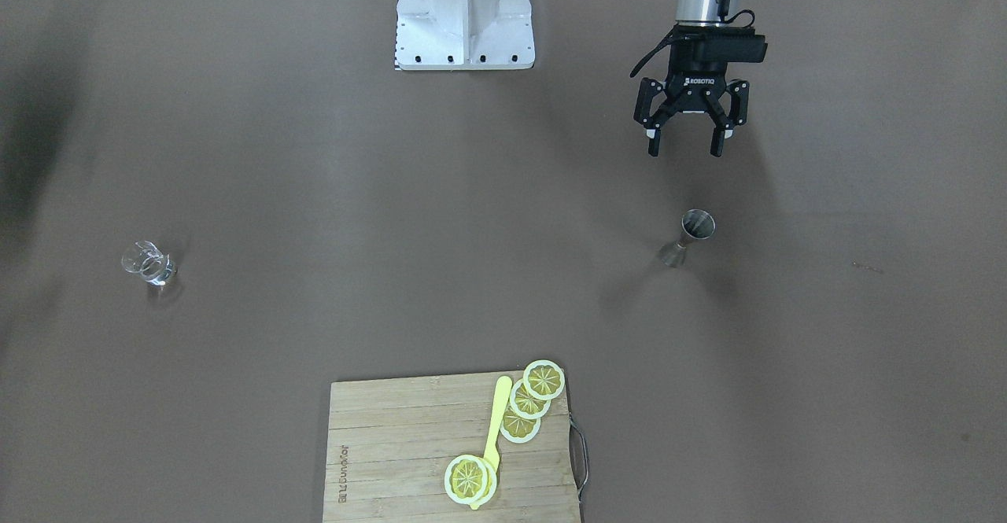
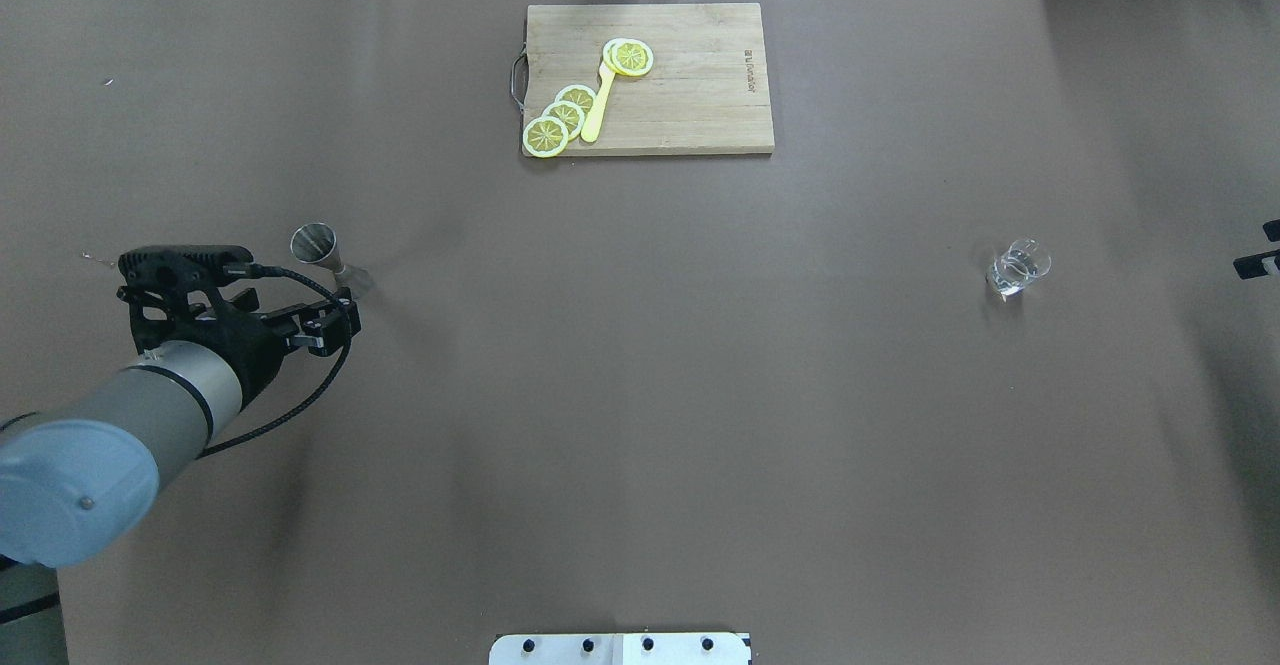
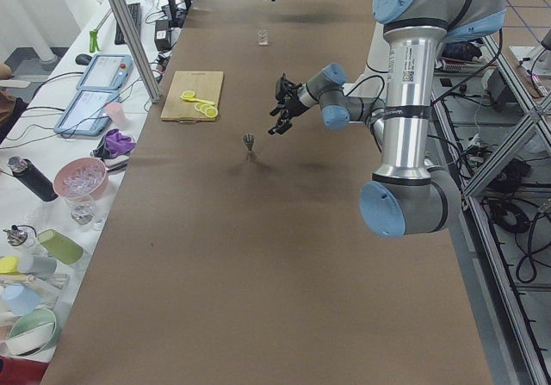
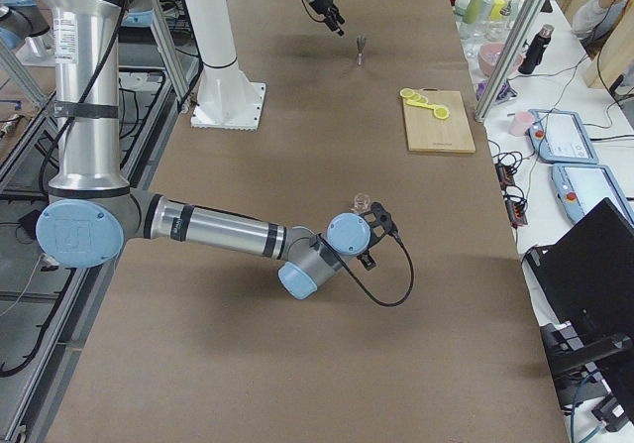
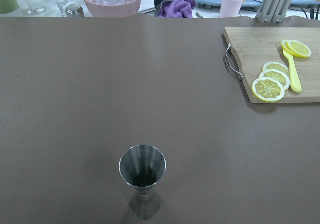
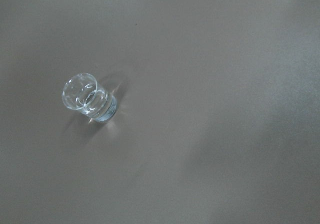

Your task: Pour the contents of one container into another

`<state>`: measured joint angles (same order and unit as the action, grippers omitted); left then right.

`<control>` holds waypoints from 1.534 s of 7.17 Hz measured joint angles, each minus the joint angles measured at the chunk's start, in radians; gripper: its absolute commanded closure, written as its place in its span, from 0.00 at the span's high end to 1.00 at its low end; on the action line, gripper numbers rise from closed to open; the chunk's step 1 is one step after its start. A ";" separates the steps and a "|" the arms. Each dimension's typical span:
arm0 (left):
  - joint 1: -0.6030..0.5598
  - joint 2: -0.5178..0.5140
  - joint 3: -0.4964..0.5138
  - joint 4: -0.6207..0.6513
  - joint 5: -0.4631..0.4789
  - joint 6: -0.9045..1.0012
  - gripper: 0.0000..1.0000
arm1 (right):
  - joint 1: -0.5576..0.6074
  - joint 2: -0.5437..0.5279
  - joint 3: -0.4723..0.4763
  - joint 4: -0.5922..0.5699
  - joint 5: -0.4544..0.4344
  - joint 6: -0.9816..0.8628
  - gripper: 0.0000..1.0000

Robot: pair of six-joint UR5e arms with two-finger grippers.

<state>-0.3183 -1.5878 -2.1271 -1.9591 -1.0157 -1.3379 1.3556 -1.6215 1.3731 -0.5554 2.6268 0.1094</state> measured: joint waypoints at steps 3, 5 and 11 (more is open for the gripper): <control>0.101 -0.018 0.125 -0.006 0.272 -0.149 0.97 | -0.064 -0.038 -0.026 0.153 -0.088 -0.003 1.00; 0.109 -0.058 0.212 -0.006 0.376 -0.205 0.97 | -0.126 -0.040 -0.027 0.231 -0.157 -0.003 1.00; 0.111 -0.171 0.434 -0.006 0.502 -0.300 0.97 | -0.305 0.038 -0.016 0.552 -0.448 -0.016 1.00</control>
<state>-0.2071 -1.7584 -1.6930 -1.9650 -0.5138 -1.6383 1.0511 -1.5838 1.3567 -0.0031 2.1792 0.0937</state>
